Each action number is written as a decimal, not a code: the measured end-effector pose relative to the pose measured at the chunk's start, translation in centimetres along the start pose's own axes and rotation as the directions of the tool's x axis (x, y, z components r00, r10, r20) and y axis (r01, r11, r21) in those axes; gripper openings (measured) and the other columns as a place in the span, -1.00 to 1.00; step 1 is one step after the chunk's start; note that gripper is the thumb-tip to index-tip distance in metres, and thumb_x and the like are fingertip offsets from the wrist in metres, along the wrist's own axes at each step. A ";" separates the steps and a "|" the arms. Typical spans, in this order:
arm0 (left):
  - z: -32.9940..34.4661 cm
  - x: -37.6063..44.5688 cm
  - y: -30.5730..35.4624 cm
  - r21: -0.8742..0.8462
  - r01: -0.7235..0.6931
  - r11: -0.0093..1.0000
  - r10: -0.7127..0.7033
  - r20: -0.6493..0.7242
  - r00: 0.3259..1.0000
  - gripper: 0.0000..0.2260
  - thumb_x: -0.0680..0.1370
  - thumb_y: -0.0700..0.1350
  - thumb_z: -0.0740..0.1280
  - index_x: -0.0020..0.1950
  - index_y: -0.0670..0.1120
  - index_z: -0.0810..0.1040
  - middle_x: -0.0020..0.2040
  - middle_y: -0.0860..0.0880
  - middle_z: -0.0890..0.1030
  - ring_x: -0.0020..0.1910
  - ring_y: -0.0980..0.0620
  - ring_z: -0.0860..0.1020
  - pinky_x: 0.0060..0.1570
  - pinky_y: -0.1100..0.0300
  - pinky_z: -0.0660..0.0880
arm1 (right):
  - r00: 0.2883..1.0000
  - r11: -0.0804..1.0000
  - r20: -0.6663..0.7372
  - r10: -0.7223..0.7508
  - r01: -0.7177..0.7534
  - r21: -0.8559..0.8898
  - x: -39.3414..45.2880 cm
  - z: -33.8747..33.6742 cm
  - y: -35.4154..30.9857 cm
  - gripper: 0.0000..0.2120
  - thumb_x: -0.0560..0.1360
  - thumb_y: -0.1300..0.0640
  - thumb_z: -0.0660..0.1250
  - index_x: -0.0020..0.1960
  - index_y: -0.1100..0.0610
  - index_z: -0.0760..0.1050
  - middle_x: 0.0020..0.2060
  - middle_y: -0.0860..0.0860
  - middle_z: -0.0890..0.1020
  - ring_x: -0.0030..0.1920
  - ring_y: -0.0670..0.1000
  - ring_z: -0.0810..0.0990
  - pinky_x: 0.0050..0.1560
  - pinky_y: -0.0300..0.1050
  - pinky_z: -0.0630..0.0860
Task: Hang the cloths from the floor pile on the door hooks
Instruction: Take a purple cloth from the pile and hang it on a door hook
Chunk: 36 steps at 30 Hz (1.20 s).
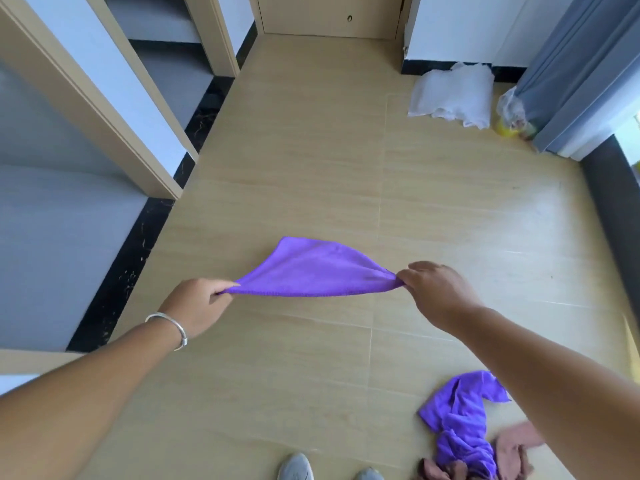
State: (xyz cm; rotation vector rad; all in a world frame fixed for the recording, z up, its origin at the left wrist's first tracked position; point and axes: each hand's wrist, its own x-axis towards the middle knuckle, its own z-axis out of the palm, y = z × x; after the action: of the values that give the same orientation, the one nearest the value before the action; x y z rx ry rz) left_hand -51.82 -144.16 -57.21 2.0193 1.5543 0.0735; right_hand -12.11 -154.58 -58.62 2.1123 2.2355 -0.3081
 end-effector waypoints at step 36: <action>39.2 29.8 -26.1 -0.374 0.263 0.889 -0.337 -0.150 0.929 -0.70 0.52 -0.16 0.31 0.26 0.01 0.49 0.16 -0.09 0.59 -0.03 -0.09 0.59 -0.04 0.11 0.48 | 0.824 0.638 -0.052 0.565 -0.396 0.661 23.6 48.7 3.7 -0.77 0.50 0.14 0.34 0.16 0.10 0.51 -0.03 0.07 0.63 -0.04 0.13 0.58 -0.08 -0.06 0.49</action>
State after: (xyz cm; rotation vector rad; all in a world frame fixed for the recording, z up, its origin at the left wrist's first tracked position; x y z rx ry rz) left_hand -49.97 -129.51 -110.91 1.5147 1.8245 0.4245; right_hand -14.82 -139.92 -110.76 3.1639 1.6643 -0.8961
